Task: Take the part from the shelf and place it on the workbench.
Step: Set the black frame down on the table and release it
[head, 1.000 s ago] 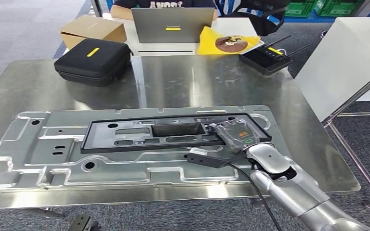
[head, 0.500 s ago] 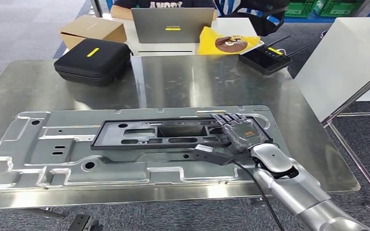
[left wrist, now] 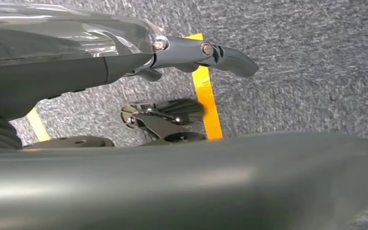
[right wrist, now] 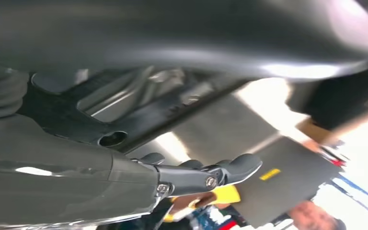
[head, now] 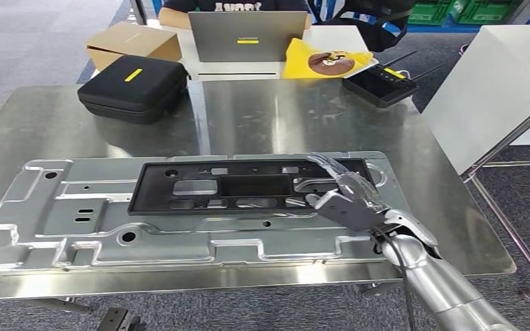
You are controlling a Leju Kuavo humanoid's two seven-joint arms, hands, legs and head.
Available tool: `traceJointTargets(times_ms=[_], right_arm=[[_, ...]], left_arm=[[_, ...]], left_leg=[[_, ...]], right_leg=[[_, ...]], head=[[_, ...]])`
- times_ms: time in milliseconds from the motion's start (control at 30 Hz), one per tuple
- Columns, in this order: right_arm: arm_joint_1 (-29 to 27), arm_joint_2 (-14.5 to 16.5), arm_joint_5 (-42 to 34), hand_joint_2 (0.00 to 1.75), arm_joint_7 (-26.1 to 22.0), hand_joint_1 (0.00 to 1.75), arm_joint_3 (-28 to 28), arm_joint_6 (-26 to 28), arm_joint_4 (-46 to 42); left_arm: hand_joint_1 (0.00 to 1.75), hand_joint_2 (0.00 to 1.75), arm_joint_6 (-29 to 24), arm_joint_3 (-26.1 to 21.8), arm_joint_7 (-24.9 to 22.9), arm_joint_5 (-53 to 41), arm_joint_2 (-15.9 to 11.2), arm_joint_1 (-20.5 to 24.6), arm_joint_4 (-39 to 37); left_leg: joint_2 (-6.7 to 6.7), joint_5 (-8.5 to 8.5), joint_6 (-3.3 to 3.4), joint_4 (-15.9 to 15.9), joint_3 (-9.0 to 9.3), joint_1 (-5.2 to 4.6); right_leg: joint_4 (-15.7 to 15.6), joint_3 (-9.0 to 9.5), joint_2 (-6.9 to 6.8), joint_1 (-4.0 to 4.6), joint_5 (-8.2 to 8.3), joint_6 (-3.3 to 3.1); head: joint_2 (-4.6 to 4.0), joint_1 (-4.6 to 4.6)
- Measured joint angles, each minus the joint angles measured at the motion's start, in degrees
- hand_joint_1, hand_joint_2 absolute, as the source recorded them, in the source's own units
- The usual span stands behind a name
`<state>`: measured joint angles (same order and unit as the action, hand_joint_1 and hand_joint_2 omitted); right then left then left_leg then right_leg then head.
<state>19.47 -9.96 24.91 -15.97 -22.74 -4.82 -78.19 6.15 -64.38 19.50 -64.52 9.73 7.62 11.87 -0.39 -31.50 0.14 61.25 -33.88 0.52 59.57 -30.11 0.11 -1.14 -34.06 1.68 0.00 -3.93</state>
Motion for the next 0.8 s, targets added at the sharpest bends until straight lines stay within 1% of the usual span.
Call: traceJointTargets(times_ms=[100,167,233,400,533,633,800], right_arm=[[-3.9,-0.3,-9.0,0.00,-3.7,0.00,3.7,-1.7,-5.5],[-6.6,-0.6,-12.9,0.00,-5.2,0.00,6.0,-2.5,-9.6],[-8.9,-1.1,-15.2,0.00,-5.8,0.00,8.1,-3.3,-13.5],[-12.6,-2.7,-18.2,0.00,-6.3,0.00,12.4,-4.1,-20.3],[-15.0,-3.3,-20.4,0.00,-8.4,0.00,15.0,-4.4,-24.4],[-17.5,-2.8,-21.6,0.00,-12.7,0.00,16.7,-4.2,-29.0],[-22.9,0.6,-19.3,0.00,-20.5,0.00,18.3,-2.8,-38.9]], left_arm=[[0.00,0.00,0.2,0.0,0.5,0.5,0.0,-0.2,0.0],[0.00,0.00,0.2,0.0,0.7,0.7,0.0,-0.3,0.0],[0.00,0.00,0.1,0.0,0.8,0.9,0.0,-0.5,0.0],[0.00,0.00,-0.1,-0.3,0.8,1.5,0.0,-0.8,0.0],[0.00,0.00,-0.2,-0.6,1.0,1.9,0.0,-0.9,0.0],[0.00,0.00,-0.2,-0.8,1.4,2.3,0.0,-1.1,0.0],[0.00,0.00,-0.1,-1.4,2.2,2.9,0.0,-1.5,0.0]], left_leg=[[0.00,-0.01,0.00,0.0,-0.01,0.00],[0.00,-0.02,0.00,0.0,-0.02,-0.01],[0.00,-0.03,0.00,0.0,-0.02,-0.02],[0.00,-0.03,0.00,0.0,0.00,-0.02],[0.00,-0.03,-0.01,0.0,0.01,-0.02],[0.00,-0.03,-0.01,0.0,0.01,-0.02],[0.00,-0.05,-0.02,0.0,0.00,0.00]], right_leg=[[0.0,-0.01,0.00,-0.01,-0.01,0.00],[0.0,-0.02,0.00,-0.01,-0.01,0.01],[0.0,-0.03,0.01,-0.01,-0.02,0.01],[0.0,-0.01,0.01,-0.01,-0.01,0.02],[0.0,0.01,0.01,-0.01,-0.01,0.02],[0.0,0.00,0.01,-0.01,-0.02,0.02],[0.0,-0.02,0.01,0.00,-0.09,-0.05]], head=[[0.00,0.00],[0.00,0.00],[0.00,0.00],[0.00,0.00],[0.00,0.00],[0.00,0.00],[0.00,0.00]])
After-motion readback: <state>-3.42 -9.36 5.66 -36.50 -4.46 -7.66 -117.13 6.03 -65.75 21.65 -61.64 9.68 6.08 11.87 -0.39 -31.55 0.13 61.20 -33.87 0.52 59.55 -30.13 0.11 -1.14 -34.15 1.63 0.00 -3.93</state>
